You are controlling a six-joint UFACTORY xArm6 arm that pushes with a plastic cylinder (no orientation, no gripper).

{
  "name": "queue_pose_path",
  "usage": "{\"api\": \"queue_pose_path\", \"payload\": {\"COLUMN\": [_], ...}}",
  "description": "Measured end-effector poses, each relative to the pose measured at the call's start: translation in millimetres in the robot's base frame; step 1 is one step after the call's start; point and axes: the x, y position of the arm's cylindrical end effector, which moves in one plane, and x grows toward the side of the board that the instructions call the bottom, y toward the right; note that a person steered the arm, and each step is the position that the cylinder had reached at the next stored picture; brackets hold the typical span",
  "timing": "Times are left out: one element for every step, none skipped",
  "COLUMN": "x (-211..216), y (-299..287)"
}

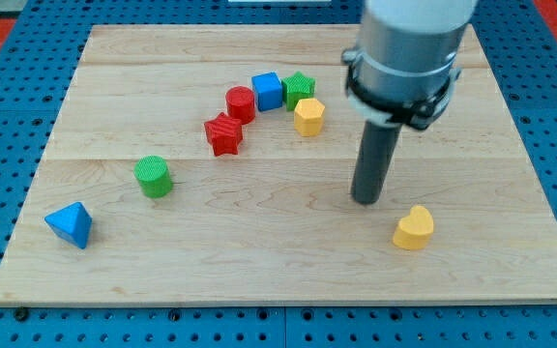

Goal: Move yellow hexagon closer to yellow heart

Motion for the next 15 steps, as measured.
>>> {"api": "queue_pose_path", "payload": {"x": [37,43,32,6,-60,-114,-143,-170,-140,-100,-118,-136,-148,-101,-71], "y": [61,90,31,-29,-71,-106,-135,-89,-67,-63,-66,-76,-4,-3,25]}}
